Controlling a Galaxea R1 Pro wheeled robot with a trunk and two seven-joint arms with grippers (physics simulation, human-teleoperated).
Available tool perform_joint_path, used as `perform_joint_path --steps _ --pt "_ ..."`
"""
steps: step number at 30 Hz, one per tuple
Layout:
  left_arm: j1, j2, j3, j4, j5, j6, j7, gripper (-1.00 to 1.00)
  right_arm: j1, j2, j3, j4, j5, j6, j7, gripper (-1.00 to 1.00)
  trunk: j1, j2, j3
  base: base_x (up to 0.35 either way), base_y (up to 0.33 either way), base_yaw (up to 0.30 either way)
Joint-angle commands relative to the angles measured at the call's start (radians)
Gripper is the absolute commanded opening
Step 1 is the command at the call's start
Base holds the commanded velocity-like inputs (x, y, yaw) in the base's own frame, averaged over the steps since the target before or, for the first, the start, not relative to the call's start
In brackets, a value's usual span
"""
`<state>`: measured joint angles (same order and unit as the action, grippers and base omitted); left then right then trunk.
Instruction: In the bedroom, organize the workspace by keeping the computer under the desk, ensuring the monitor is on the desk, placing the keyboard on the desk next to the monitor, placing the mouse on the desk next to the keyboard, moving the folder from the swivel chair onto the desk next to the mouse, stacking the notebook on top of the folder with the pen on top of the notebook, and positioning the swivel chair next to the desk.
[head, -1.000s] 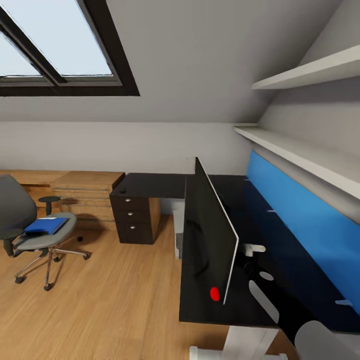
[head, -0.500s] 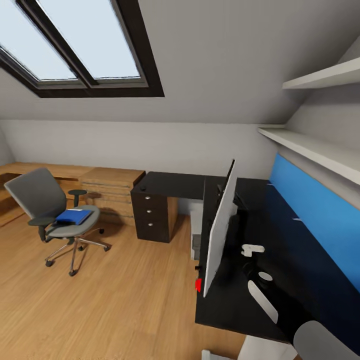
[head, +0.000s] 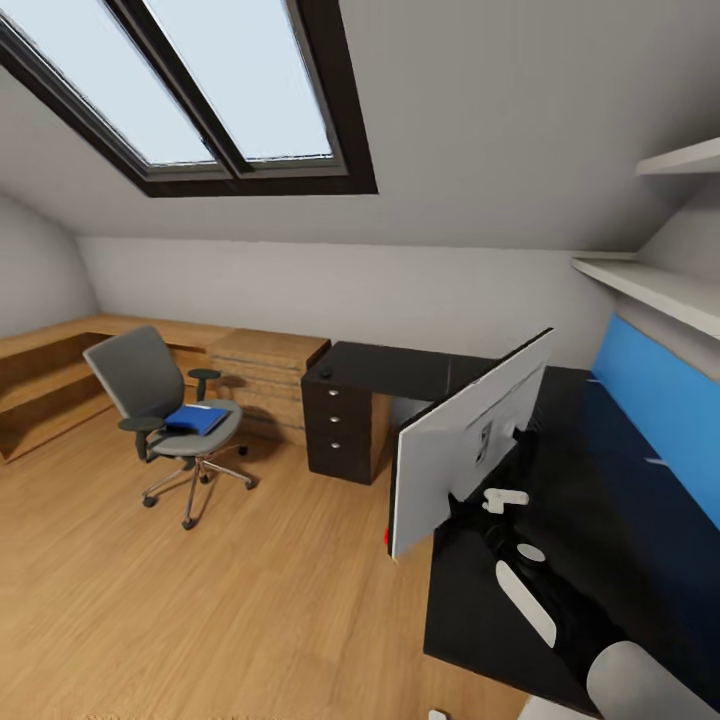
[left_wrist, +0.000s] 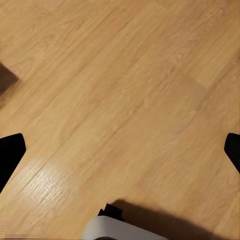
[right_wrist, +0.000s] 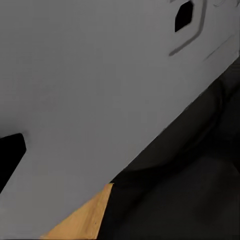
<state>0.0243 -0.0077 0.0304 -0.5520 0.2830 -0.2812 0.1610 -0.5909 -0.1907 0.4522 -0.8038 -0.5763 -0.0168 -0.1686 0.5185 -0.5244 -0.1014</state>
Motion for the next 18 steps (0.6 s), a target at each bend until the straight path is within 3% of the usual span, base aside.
perform_joint_path --steps 1,9,14,18 --pt "0.000 -0.001 0.002 -0.002 0.004 -0.001 0.000 1.00 -0.001 -0.002 0.008 -0.002 -0.010 -0.002 -0.008 1.00 0.001 -0.002 -0.002 0.000 0.000 0.272" --pt "0.000 0.000 0.002 -0.002 0.004 -0.001 0.000 1.00 -0.001 -0.002 0.008 -0.002 -0.009 -0.002 -0.008 1.00 0.001 -0.002 -0.002 0.000 0.000 0.264" --pt "0.000 0.000 0.003 -0.002 0.004 -0.001 0.000 1.00 -0.001 -0.003 0.007 -0.002 -0.008 -0.002 -0.008 1.00 0.001 -0.002 -0.002 0.000 0.000 0.062" --pt "0.000 0.000 0.003 -0.002 0.004 -0.001 0.000 1.00 -0.001 -0.003 0.005 0.000 -0.008 -0.003 -0.008 1.00 0.001 -0.002 0.000 0.000 0.000 -0.102"
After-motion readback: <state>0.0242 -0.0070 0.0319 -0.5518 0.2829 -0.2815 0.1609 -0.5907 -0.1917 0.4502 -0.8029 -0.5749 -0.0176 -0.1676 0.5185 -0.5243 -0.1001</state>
